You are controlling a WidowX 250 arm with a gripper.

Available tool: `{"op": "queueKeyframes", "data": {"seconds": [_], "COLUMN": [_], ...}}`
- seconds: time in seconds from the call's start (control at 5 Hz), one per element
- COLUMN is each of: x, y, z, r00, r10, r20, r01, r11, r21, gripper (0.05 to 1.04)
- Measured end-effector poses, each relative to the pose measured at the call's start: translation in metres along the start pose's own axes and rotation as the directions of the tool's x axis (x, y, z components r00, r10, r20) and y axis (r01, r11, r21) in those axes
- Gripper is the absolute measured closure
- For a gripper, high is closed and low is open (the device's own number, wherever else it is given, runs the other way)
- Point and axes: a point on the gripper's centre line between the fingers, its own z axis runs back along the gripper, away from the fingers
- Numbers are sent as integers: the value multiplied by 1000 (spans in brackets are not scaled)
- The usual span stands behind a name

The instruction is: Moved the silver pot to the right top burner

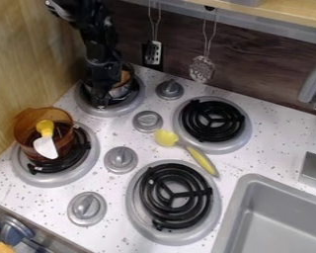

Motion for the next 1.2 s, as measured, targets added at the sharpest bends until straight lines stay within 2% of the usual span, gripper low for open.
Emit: {"op": "queueKeyframes", "data": {"seconds": [0.2, 0.4, 0.6, 0.8, 1.0, 1.2], "x": [0, 3, 4, 11, 23, 34], "y": [-3, -5, -24, -50, -74, -84], "z": [0, 0, 7, 20, 36, 51], "r00": [1000, 1000, 998, 987, 981, 979], "r10": [8, -4, 39, 143, 192, 200], "r20": [14, 29, 57, 75, 40, 38], "r01": [-8, 5, -36, -137, -188, -198], "r11": [1000, 1000, 998, 987, 978, 979], "r21": [8, -8, -55, -85, -91, -44], "gripper": [874, 962, 997, 998, 998, 999]}}
